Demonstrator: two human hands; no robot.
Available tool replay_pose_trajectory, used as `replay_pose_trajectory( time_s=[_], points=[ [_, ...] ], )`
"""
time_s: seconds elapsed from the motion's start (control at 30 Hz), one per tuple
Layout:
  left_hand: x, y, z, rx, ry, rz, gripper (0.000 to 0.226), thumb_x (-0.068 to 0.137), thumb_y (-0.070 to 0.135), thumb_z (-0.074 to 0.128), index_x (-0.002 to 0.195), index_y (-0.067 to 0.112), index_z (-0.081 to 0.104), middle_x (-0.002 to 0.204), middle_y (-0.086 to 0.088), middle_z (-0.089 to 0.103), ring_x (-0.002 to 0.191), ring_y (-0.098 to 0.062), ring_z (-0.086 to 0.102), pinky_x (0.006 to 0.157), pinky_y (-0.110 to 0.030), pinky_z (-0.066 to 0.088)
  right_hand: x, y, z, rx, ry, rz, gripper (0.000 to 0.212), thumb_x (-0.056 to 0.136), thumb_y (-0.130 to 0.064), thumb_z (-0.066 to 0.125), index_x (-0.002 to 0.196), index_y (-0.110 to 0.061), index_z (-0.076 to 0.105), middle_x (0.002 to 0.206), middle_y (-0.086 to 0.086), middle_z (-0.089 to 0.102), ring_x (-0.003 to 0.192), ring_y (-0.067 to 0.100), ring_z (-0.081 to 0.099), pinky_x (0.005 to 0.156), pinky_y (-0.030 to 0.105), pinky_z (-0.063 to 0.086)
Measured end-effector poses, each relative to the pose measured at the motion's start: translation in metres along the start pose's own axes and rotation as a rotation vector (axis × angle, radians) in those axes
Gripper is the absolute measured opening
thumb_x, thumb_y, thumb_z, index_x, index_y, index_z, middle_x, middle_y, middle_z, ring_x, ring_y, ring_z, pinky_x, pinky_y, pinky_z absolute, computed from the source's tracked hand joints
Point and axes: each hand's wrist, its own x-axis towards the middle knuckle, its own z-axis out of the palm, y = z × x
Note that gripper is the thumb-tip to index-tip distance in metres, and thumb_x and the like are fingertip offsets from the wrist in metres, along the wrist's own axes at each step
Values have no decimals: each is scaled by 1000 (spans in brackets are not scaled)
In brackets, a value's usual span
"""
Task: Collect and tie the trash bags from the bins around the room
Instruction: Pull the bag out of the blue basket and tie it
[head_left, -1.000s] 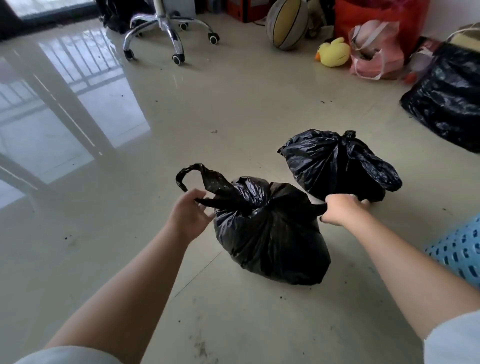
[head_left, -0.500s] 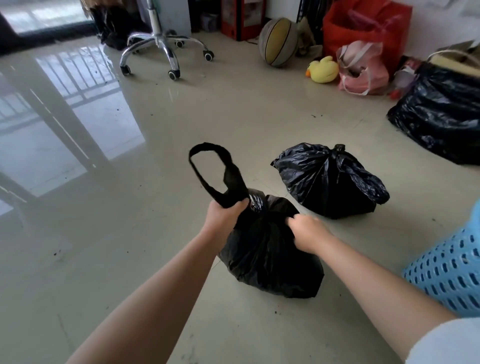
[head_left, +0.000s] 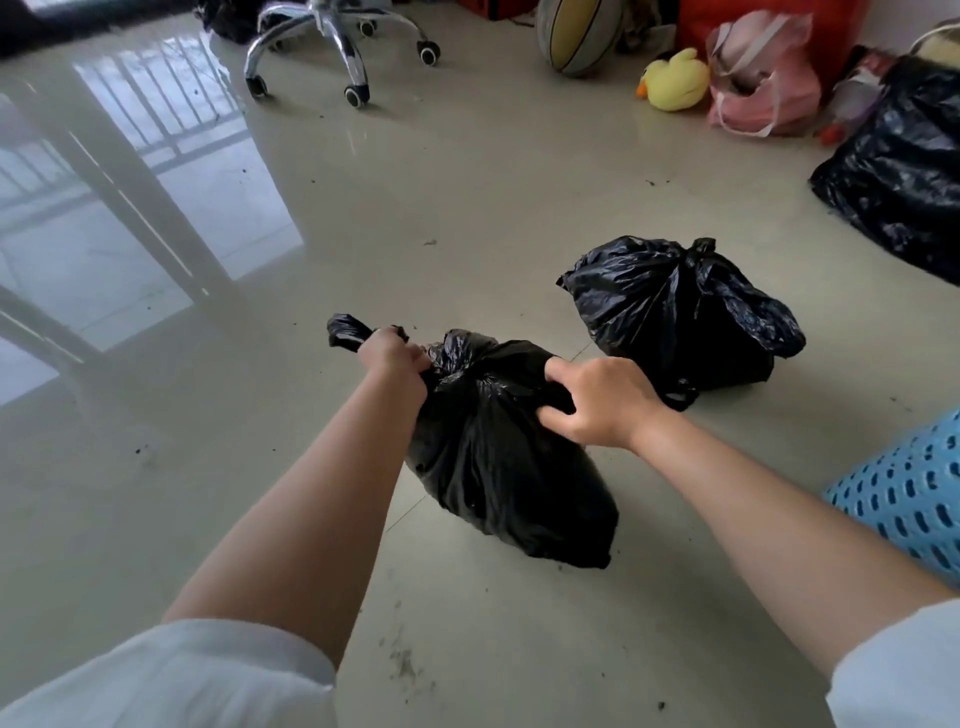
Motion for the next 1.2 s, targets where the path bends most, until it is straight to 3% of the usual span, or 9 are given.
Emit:
replay_pose_trajectory(
  time_s=[0.13, 0.23, 0.3, 0.53, 0.67, 0.77, 0.93, 1.1, 1.2],
  points=[
    [5, 8, -26, -68, 190, -51, 41, 96, 7, 22, 92, -27, 46, 75, 6, 60, 44, -12, 57, 32, -16, 15, 3, -14, 8, 117, -48, -62, 55, 79, -54, 26, 101, -13, 54, 56, -2, 41, 70, 26, 48, 64, 27, 29],
    [13, 8, -47, -177, 224, -99, 43, 95, 7, 24, 53, 2, 31, 32, -2, 35, 14, -14, 21, 29, -11, 9, -1, -18, 17, 129, -91, -110, 33, 94, -44, 34, 81, -14, 41, 51, -6, 32, 66, 27, 44, 63, 27, 29],
    [22, 9, -51, -231, 224, -66, 42, 94, 6, 23, 54, 16, 14, 18, 3, 13, 12, -13, 10, 27, -12, 4, -2, -18, 21, 144, -115, -113, 33, 94, -43, 37, 80, -14, 39, 50, -6, 33, 64, 25, 42, 60, 27, 29],
    [17, -3, -30, 92, -259, 123, 40, 101, 26, 33, 62, 17, 27, 26, 9, 26, 22, -5, 24, 34, -16, 25, 6, 0, 27, 108, -181, 32, 31, 94, -32, 40, 101, -6, 55, 75, 6, 57, 75, 26, 48, 65, 30, 34],
    [0, 1, -7, 147, -468, 146, 38, 101, 30, 28, 72, 10, 38, 31, 4, 42, 29, -13, 47, 47, -24, 54, 14, 10, 19, 78, -125, 53, 26, 92, -27, 41, 94, -12, 62, 92, 5, 62, 99, 26, 57, 93, 37, 33],
    [-15, -1, 6, 405, -595, 126, 50, 101, 33, 24, 68, 2, 45, 33, -1, 54, 30, -12, 54, 40, -20, 48, 18, 22, 15, 33, -116, 125, 28, 91, -32, 44, 103, -22, 66, 101, -2, 61, 112, 22, 48, 101, 41, 25],
    [-21, -15, 11, 835, -673, -6, 39, 102, 28, 28, 67, 11, 31, 27, 6, 34, 20, -6, 27, 30, -10, 20, 20, 39, 9, 84, -93, 250, 28, 88, -40, 50, 105, -27, 68, 106, 1, 68, 113, 20, 49, 101, 37, 25],
    [-19, -22, 10, 1173, -665, 47, 30, 96, 13, 46, 67, 13, 36, 48, 1, 25, 26, -4, 22, 30, -12, 15, 18, 56, -15, 159, -84, 230, 43, 86, -6, 44, 119, -27, 62, 129, -4, 62, 124, 17, 51, 107, 33, 28],
    [-24, -25, 11, 1285, -697, 81, 22, 80, -8, 46, 70, 10, 37, 56, -2, 29, 44, -13, 27, 41, -19, 21, 15, 69, -27, 322, -68, 253, 39, 84, 0, 47, 115, -15, 66, 108, 3, 69, 94, 7, 64, 88, 9, 44]
  ],
)
